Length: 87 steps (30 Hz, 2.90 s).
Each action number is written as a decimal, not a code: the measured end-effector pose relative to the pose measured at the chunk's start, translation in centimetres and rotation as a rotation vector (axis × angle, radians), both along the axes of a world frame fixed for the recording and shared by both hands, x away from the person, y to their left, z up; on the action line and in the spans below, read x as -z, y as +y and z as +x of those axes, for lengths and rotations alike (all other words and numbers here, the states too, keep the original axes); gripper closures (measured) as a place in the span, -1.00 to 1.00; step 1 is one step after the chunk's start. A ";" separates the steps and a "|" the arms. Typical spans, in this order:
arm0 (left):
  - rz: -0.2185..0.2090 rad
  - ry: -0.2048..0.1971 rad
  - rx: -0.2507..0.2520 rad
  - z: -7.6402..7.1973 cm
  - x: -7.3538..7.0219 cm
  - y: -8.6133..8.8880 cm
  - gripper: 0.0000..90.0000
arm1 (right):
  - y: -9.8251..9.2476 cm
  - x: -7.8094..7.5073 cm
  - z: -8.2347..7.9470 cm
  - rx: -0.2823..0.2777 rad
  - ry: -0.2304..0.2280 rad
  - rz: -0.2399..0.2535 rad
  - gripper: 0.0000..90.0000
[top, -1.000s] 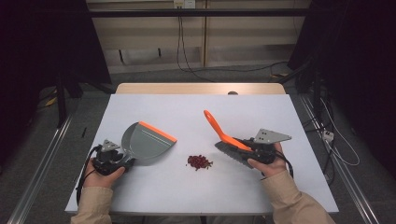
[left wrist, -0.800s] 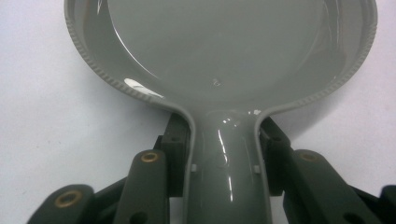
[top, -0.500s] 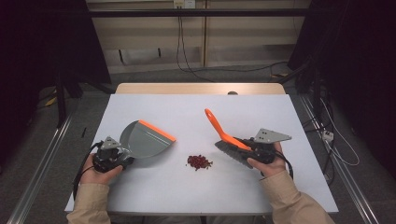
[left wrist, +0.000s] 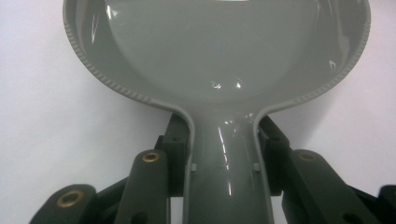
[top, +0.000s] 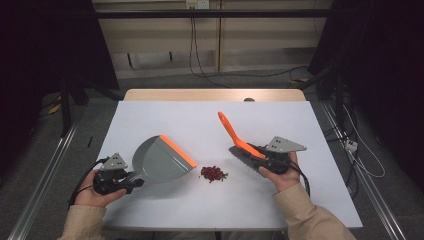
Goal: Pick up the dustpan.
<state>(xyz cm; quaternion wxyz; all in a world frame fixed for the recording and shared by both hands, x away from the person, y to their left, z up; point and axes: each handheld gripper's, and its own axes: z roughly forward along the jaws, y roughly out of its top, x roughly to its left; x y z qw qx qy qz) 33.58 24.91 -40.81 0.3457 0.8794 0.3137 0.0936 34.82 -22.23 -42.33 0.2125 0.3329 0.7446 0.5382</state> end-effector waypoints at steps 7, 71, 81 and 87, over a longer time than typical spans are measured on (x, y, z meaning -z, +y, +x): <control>0.009 0.019 0.067 -0.8 0.5 -0.1 0.42 | 0.4 0.3 0.2 0.023 0.007 -0.013 0.58; 0.030 0.113 0.277 -2.7 1.6 -3.8 0.40 | 6.6 2.4 0.6 0.111 0.035 -0.136 0.58; 0.006 0.104 0.265 -2.5 1.7 -4.2 0.37 | 8.4 2.6 0.0 0.104 -0.002 -0.170 0.58; 0.006 0.104 0.261 -2.6 1.8 -4.0 0.38 | 8.4 2.7 -0.1 0.115 -0.004 -0.162 0.58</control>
